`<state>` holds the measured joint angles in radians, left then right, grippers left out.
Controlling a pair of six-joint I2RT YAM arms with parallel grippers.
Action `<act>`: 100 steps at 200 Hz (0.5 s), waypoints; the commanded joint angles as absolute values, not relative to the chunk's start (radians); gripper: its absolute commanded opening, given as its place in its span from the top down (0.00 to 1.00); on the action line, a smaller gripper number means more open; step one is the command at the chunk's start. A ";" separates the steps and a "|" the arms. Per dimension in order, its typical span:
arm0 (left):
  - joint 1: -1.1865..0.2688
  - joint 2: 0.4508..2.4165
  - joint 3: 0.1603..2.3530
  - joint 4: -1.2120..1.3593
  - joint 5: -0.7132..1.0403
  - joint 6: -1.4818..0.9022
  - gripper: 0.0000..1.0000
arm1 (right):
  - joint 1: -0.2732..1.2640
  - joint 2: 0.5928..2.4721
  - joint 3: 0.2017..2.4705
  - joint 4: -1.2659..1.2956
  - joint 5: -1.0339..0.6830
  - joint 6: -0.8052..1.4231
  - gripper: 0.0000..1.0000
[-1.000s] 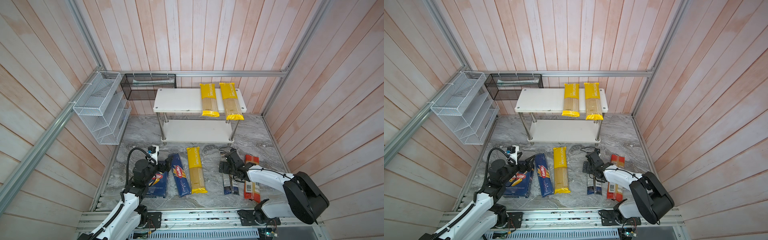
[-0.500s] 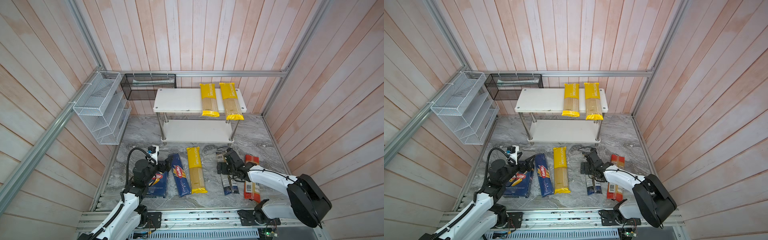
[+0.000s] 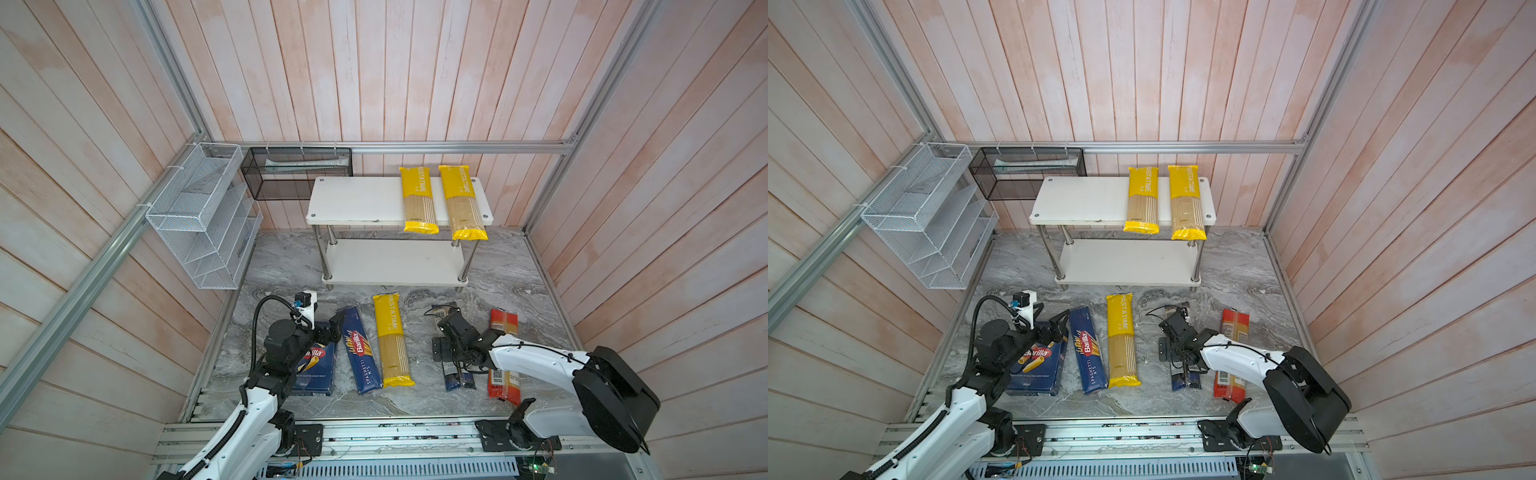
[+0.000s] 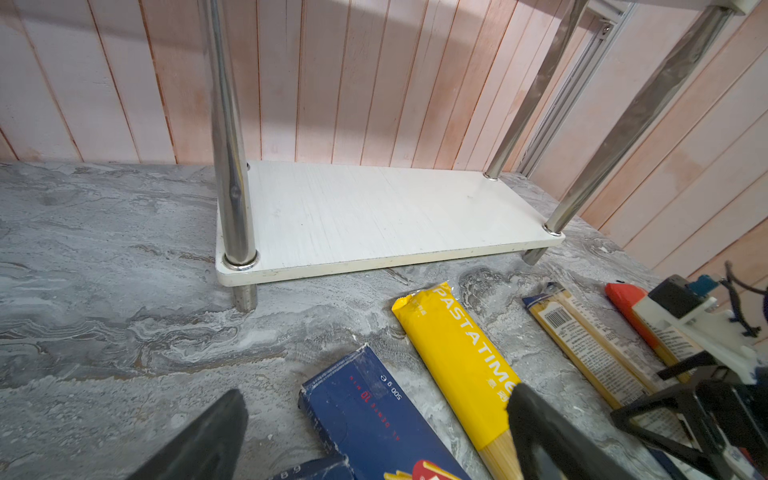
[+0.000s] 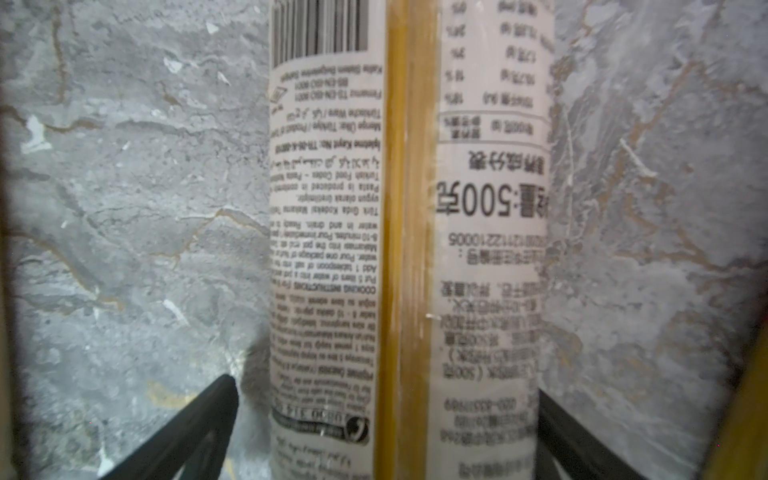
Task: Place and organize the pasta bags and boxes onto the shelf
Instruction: 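Lift the clear spaghetti pack upright off the table with the right gripper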
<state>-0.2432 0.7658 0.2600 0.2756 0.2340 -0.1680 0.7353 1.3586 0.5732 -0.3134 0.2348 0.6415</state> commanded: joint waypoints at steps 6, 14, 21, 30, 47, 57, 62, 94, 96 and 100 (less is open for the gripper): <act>-0.240 0.765 0.268 0.273 0.226 -0.158 0.00 | 0.744 1.363 0.494 -0.339 0.224 0.717 0.02; -0.240 0.764 0.267 0.274 0.228 -0.158 0.00 | 0.743 1.356 0.486 -0.340 0.234 0.723 0.02; -0.241 0.761 0.268 0.274 0.231 -0.158 0.00 | 0.744 1.353 0.481 -0.342 0.240 0.727 0.02; -0.240 0.756 0.266 0.274 0.231 -0.157 0.00 | 0.744 1.349 0.479 -0.345 0.251 0.734 0.02; -0.240 0.743 0.259 0.273 0.228 -0.159 0.00 | 0.744 1.348 0.468 -0.328 0.256 0.737 0.02; -0.240 0.743 0.259 0.273 0.224 -0.161 0.00 | 0.744 1.350 0.460 -0.318 0.253 0.740 0.03; -0.240 0.745 0.260 0.274 0.224 -0.160 0.00 | 0.744 1.350 0.458 -0.316 0.254 0.742 0.03; -0.241 0.767 0.269 0.274 0.227 -0.159 0.00 | 0.748 1.356 0.447 -0.316 0.261 0.751 0.05; -0.240 0.767 0.270 0.273 0.228 -0.159 0.00 | 0.748 1.357 0.449 -0.317 0.261 0.752 0.05; -0.242 0.771 0.272 0.274 0.230 -0.158 0.00 | 0.750 1.359 0.452 -0.318 0.261 0.752 0.05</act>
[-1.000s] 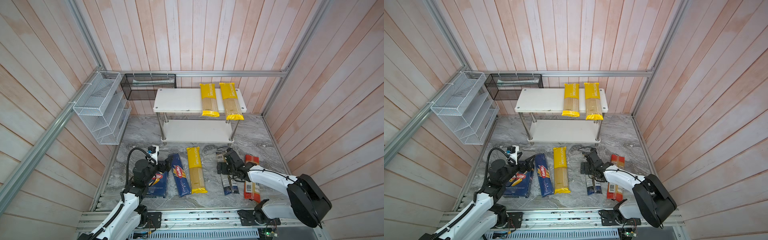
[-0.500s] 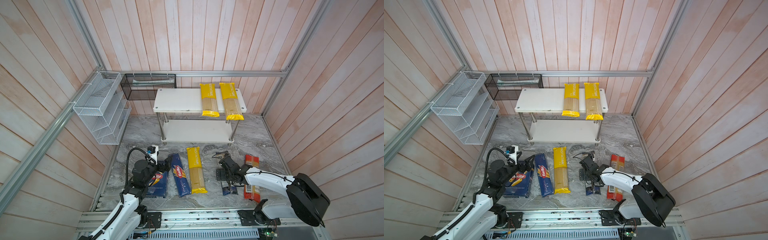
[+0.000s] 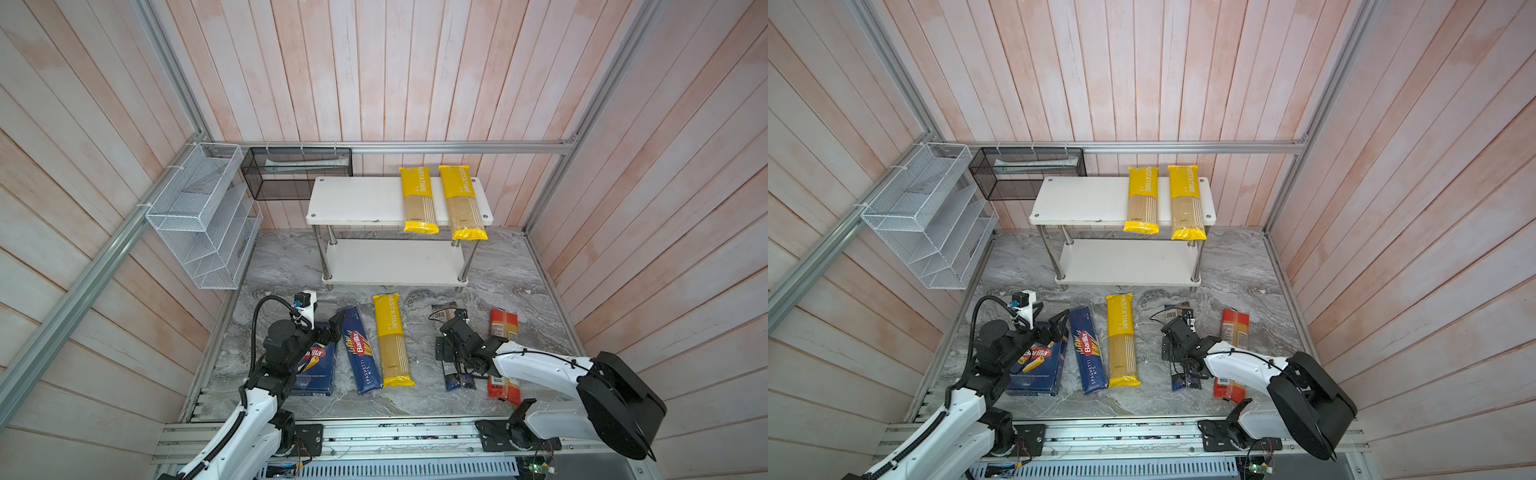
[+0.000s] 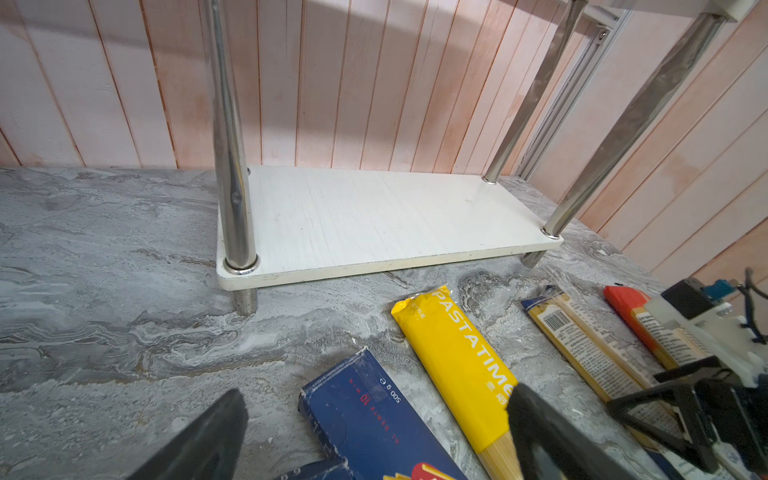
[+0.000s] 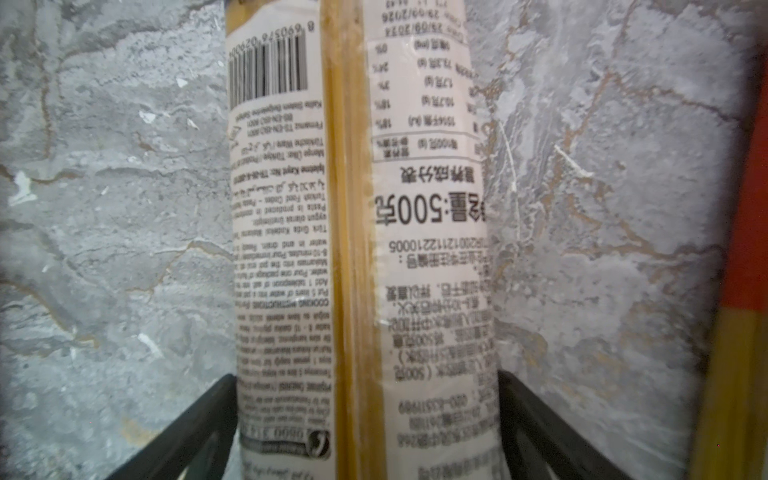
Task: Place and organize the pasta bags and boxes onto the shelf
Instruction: 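Lift the clear spaghetti pack upright off the table with the right gripper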
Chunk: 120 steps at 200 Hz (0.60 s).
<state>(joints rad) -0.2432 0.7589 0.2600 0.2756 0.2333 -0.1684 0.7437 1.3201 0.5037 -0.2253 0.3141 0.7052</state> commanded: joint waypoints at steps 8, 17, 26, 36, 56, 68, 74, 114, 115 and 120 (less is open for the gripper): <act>-0.241 0.774 0.275 0.274 0.233 -0.158 0.00 | 0.753 1.365 0.459 -0.329 0.266 0.760 0.06; -0.241 0.773 0.274 0.274 0.233 -0.157 0.00 | 0.766 1.371 0.469 -0.342 0.274 0.766 0.06; -0.242 0.769 0.270 0.273 0.231 -0.158 0.00 | 0.778 1.377 0.478 -0.354 0.290 0.780 0.06; -0.240 0.766 0.269 0.274 0.233 -0.157 0.00 | 0.787 1.388 0.481 -0.355 0.299 0.786 0.06; -0.241 0.762 0.267 0.274 0.229 -0.159 0.00 | 0.788 1.425 0.490 -0.354 0.303 0.782 0.06; -0.241 0.761 0.267 0.274 0.229 -0.159 0.00 | 0.788 1.453 0.505 -0.364 0.309 0.774 0.08; -0.241 0.761 0.268 0.274 0.229 -0.159 0.00 | 0.790 1.467 0.514 -0.369 0.308 0.770 0.09; -0.240 0.763 0.267 0.274 0.237 -0.156 0.00 | 0.792 1.488 0.531 -0.355 0.299 0.761 0.21; -0.240 0.763 0.268 0.274 0.236 -0.156 0.00 | 0.792 1.488 0.531 -0.356 0.298 0.761 0.21; -0.240 0.760 0.267 0.274 0.235 -0.156 0.00 | 0.793 1.485 0.532 -0.353 0.293 0.762 0.23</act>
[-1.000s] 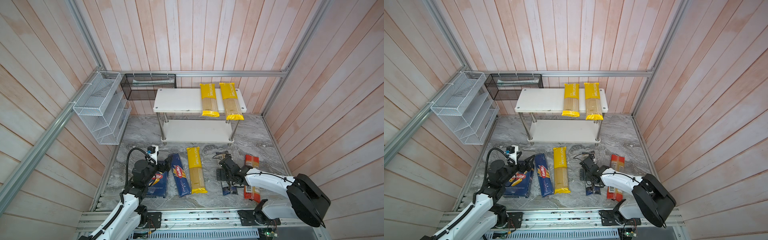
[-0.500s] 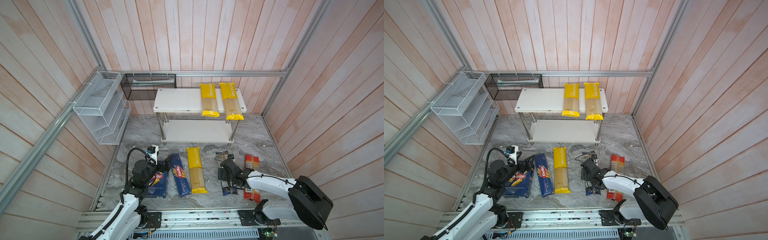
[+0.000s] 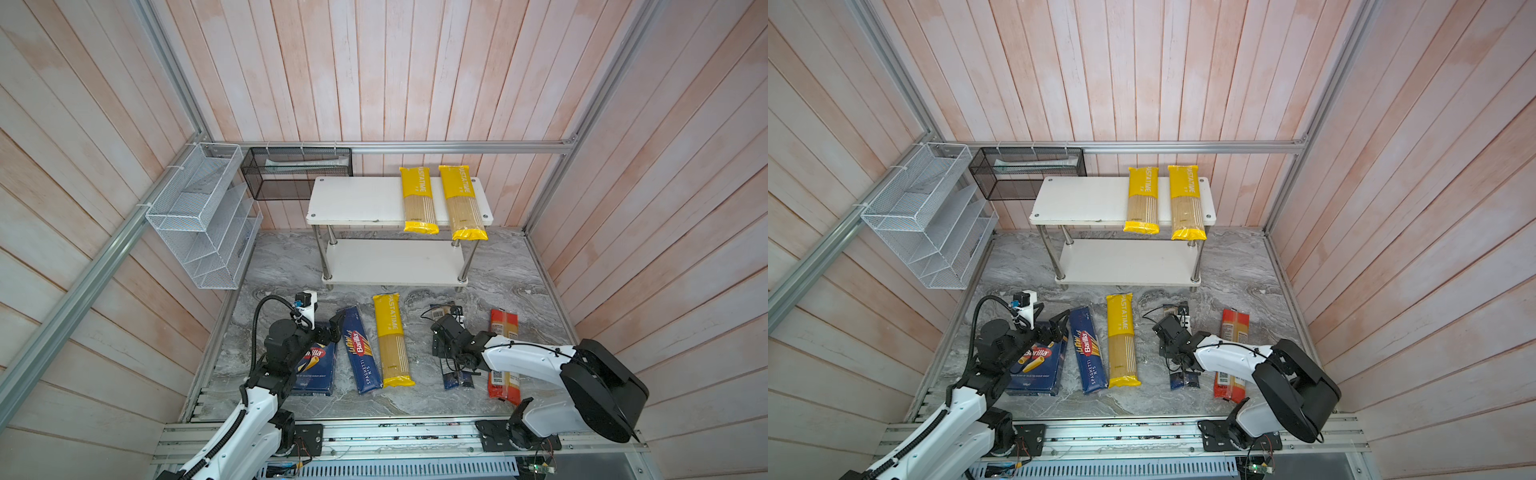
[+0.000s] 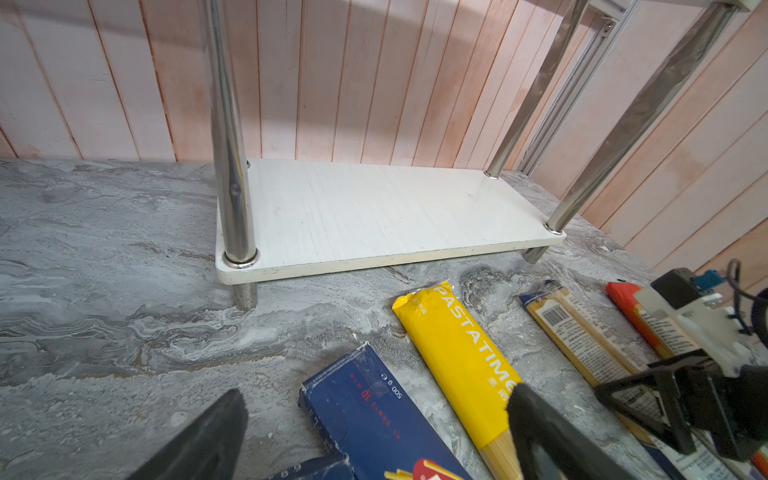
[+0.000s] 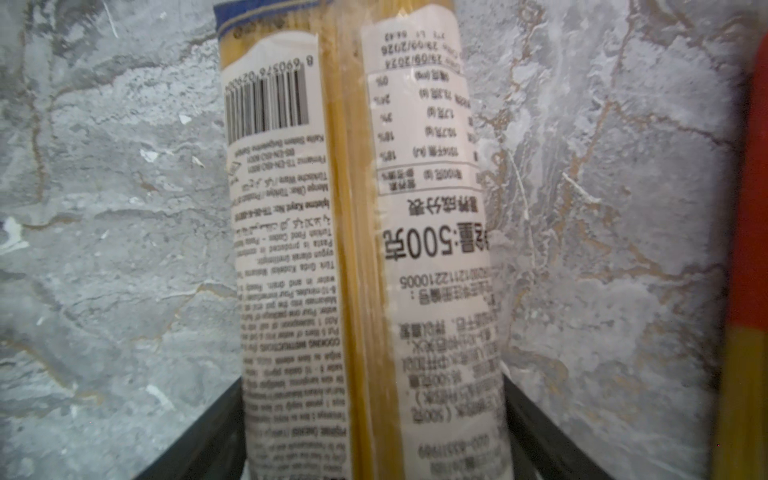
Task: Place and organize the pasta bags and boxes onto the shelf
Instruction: 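Lift the clear spaghetti pack upright off the table with the right gripper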
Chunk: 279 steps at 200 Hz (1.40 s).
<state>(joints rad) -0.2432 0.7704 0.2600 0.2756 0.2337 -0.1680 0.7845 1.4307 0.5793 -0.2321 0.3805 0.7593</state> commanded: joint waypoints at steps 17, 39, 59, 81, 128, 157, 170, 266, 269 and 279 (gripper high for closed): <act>-0.241 0.754 0.264 0.274 0.234 -0.157 0.00 | 0.798 1.473 0.525 -0.347 0.290 0.765 0.27; -0.240 0.748 0.261 0.273 0.232 -0.157 0.00 | 0.798 1.457 0.517 -0.353 0.309 0.769 0.33; -0.241 0.747 0.261 0.274 0.234 -0.157 0.00 | 0.798 1.442 0.512 -0.356 0.309 0.773 0.37; -0.241 0.744 0.261 0.273 0.234 -0.157 0.00 | 0.798 1.430 0.518 -0.350 0.298 0.765 0.39; -0.241 0.744 0.261 0.273 0.229 -0.158 0.00 | 0.797 1.381 0.512 -0.316 0.293 0.761 0.48; -0.241 0.739 0.258 0.274 0.228 -0.158 0.00 | 0.796 1.331 0.511 -0.306 0.304 0.756 0.57; -0.240 0.737 0.256 0.274 0.229 -0.159 0.00 | 0.796 1.309 0.513 -0.295 0.305 0.751 0.60; -0.240 0.703 0.243 0.271 0.208 -0.165 0.00 | 0.766 1.155 0.511 -0.256 0.304 0.715 0.78; -0.240 0.700 0.243 0.269 0.205 -0.166 0.00 | 0.764 1.150 0.509 -0.253 0.302 0.713 0.78; -0.241 0.691 0.239 0.268 0.193 -0.168 0.00 | 0.754 1.135 0.500 -0.242 0.286 0.704 0.78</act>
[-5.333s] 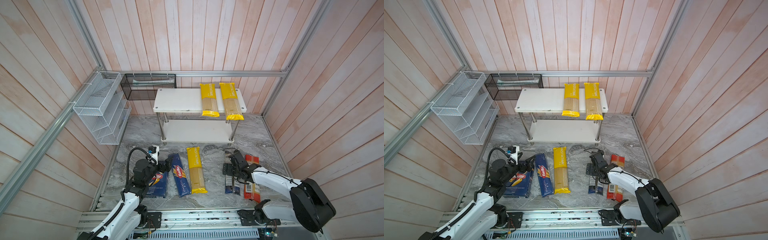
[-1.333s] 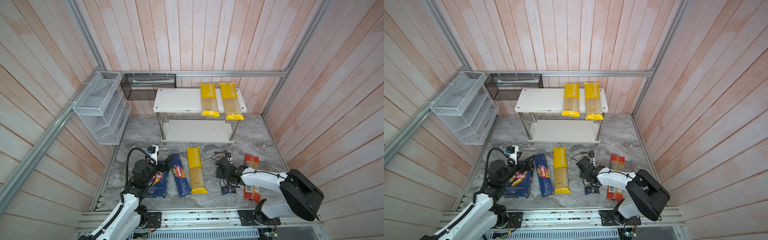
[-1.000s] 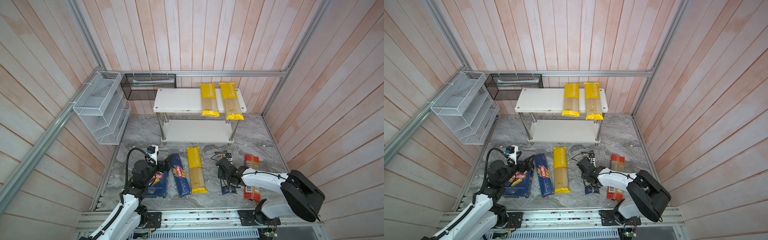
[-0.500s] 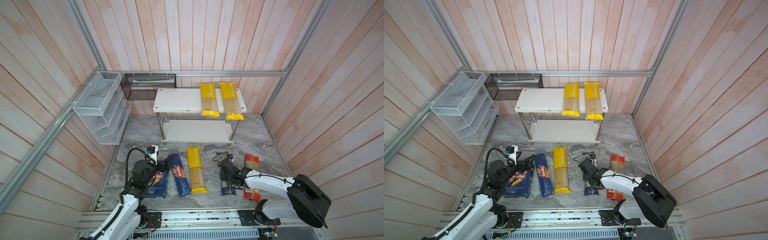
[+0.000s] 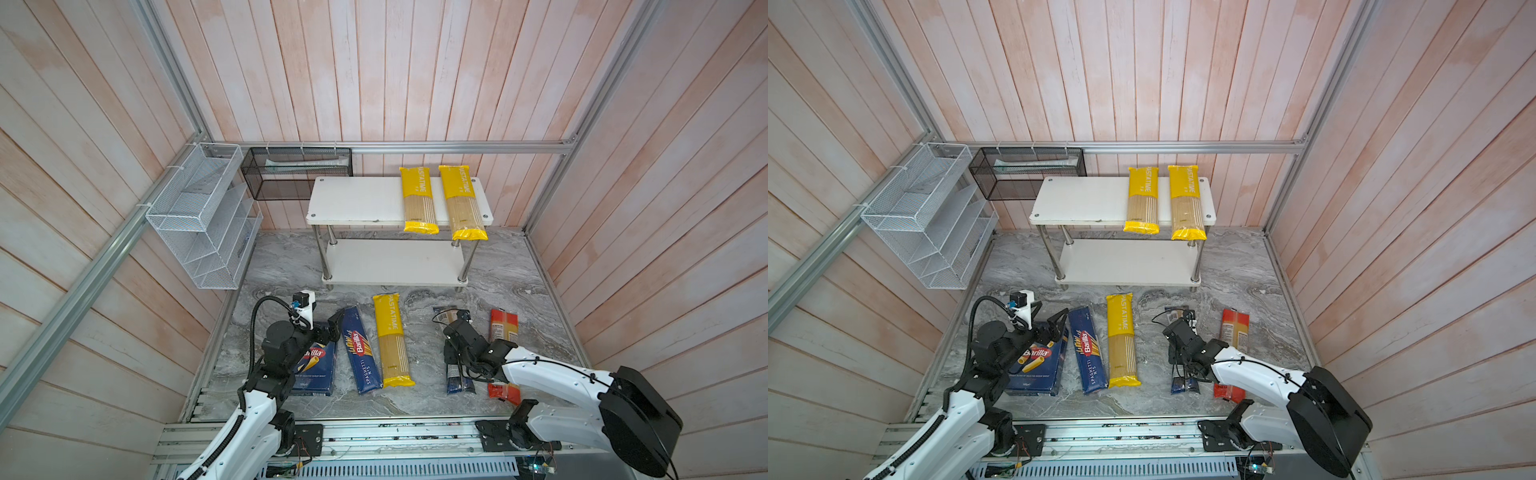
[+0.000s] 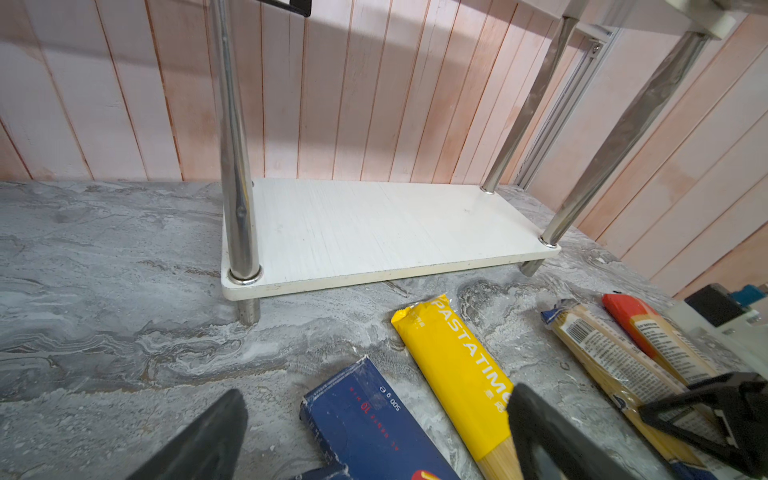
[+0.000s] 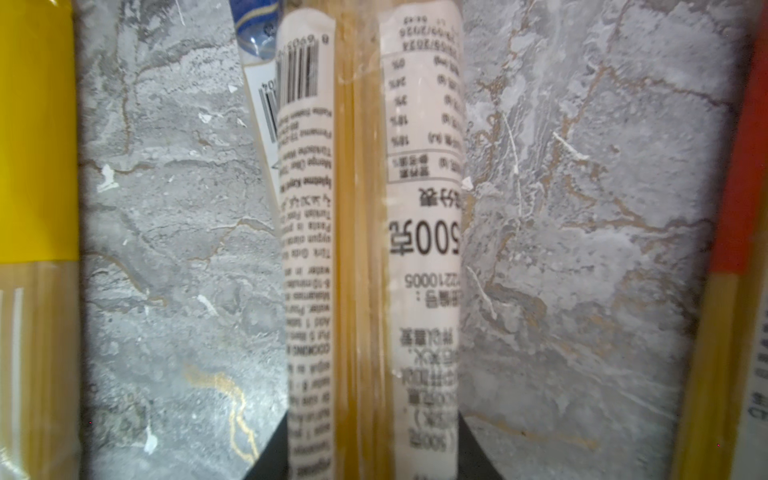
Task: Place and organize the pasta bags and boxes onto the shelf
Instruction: 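Lift the clear spaghetti pack upright off the table with the right gripper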
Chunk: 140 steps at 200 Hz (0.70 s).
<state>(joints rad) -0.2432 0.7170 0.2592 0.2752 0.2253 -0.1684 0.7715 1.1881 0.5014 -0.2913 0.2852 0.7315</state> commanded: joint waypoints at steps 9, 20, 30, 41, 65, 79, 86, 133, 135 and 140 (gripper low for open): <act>-0.240 0.689 0.238 0.266 0.181 -0.173 0.00 | 0.746 1.121 0.493 -0.235 0.271 0.698 0.78; -0.240 0.687 0.238 0.264 0.172 -0.175 0.00 | 0.736 1.102 0.484 -0.232 0.259 0.693 0.80; -0.240 0.690 0.240 0.264 0.174 -0.176 0.00 | 0.726 1.082 0.473 -0.223 0.241 0.689 0.81; -0.242 0.700 0.244 0.267 0.192 -0.173 0.00 | 0.713 1.058 0.457 -0.206 0.217 0.687 0.82; -0.240 0.706 0.250 0.269 0.263 -0.214 0.00 | 0.703 1.011 0.429 -0.171 0.218 0.692 0.84; -0.242 0.700 0.252 0.263 0.286 -0.241 0.00 | 0.696 0.992 0.432 -0.179 0.217 0.689 0.87; -0.241 0.692 0.248 0.262 0.295 -0.246 0.00 | 0.694 0.985 0.436 -0.183 0.216 0.687 0.87; -0.241 0.658 0.179 0.296 0.291 -0.277 0.00 | 0.690 0.973 0.459 -0.178 0.182 0.670 0.89; -0.242 0.661 0.178 0.301 0.294 -0.278 0.00 | 0.691 0.973 0.461 -0.178 0.179 0.670 0.89; -0.242 0.667 0.172 0.310 0.297 -0.283 0.00 | 0.690 0.974 0.468 -0.182 0.177 0.669 0.90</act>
